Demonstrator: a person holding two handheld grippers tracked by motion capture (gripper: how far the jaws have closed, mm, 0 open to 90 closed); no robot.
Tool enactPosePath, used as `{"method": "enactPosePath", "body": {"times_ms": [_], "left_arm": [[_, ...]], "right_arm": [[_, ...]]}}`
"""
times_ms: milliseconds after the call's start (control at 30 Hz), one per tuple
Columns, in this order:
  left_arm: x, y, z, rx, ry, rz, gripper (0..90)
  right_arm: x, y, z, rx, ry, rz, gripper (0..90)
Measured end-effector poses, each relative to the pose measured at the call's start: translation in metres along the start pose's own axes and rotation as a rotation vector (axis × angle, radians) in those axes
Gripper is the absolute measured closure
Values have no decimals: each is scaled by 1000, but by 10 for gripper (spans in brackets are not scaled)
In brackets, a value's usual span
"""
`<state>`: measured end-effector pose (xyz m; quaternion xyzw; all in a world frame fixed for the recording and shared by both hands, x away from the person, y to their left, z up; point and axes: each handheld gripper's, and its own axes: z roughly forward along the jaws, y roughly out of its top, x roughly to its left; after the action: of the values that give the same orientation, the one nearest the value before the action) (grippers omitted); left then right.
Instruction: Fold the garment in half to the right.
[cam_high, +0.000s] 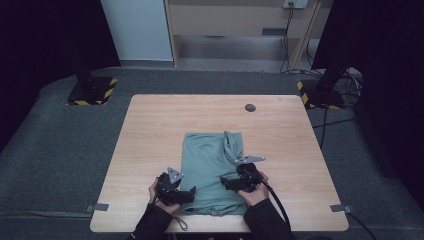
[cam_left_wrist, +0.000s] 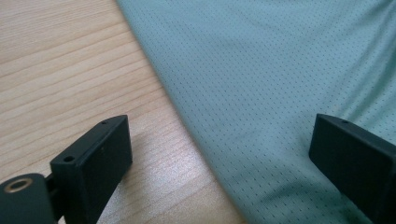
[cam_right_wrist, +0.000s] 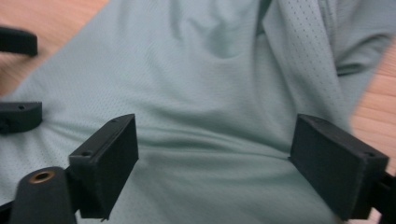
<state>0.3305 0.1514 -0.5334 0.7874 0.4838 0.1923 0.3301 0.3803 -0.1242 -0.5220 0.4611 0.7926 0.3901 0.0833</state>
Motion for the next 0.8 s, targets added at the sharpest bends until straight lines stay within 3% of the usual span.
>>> {"method": "enactPosePath", "body": {"times_ms": [100,233,333,400,567,733,800], "left_arm": [[0,0,0,0,0,0,49],[0,0,0,0,0,-1,49],[0,0,0,-1,0,-1,47],[0,0,0,-1,0,0,48],[0,0,0,-3,0,0,47],[0,0,0,-4,-1,1,47],[0,0,0,-4,-1,3,47]], "right_arm": [[-10,-1,-7,2,-29,20,139],[-16,0,-19,-15,-30,38,139],[-6,8,-33,-71,-6,21,132],[2,14,-32,-87,3,-1,126],[24,31,-3,-65,20,-22,135],[35,39,34,-6,64,4,147],[35,39,43,14,52,5,143]]}}
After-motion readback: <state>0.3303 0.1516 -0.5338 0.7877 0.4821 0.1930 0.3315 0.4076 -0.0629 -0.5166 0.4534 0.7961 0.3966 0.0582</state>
